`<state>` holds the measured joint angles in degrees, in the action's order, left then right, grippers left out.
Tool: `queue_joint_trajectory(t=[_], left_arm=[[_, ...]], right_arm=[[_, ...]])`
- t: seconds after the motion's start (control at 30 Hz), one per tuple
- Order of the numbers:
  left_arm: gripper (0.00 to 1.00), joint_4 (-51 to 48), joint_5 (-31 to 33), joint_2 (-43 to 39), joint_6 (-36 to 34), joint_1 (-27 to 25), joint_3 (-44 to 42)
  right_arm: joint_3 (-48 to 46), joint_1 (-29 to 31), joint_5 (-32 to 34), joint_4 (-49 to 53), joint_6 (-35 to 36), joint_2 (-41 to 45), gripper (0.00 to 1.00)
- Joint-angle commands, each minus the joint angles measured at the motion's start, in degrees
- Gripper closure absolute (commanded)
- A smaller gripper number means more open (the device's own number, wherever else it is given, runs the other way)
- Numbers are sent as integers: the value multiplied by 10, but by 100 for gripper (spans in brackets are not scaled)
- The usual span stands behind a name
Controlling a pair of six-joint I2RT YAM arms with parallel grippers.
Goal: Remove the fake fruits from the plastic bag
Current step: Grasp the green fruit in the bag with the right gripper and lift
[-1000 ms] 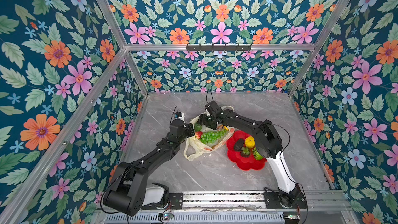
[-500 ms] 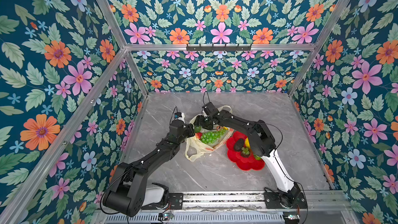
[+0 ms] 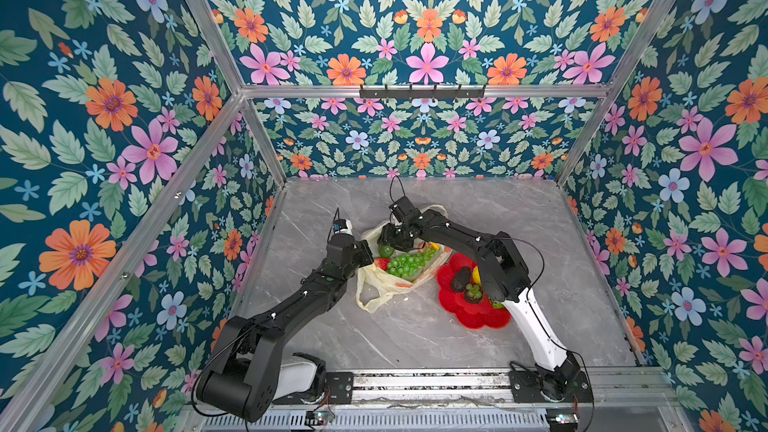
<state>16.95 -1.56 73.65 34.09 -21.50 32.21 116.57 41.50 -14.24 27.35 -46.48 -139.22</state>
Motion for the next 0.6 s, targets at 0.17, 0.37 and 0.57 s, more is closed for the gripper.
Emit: queue_joint_trajectory(t=[0.17, 0.37, 0.57], left_arm=[[100, -5, 9, 17, 1, 1, 10], [100, -7, 7, 31, -9, 1, 18], [100, -14, 19, 47, -21, 3, 29]], right_arm=[[-24, 1, 16, 2, 20, 35, 53], [-32, 2, 12, 17, 47, 73, 54], [-98, 1, 12, 20, 65, 148, 54]])
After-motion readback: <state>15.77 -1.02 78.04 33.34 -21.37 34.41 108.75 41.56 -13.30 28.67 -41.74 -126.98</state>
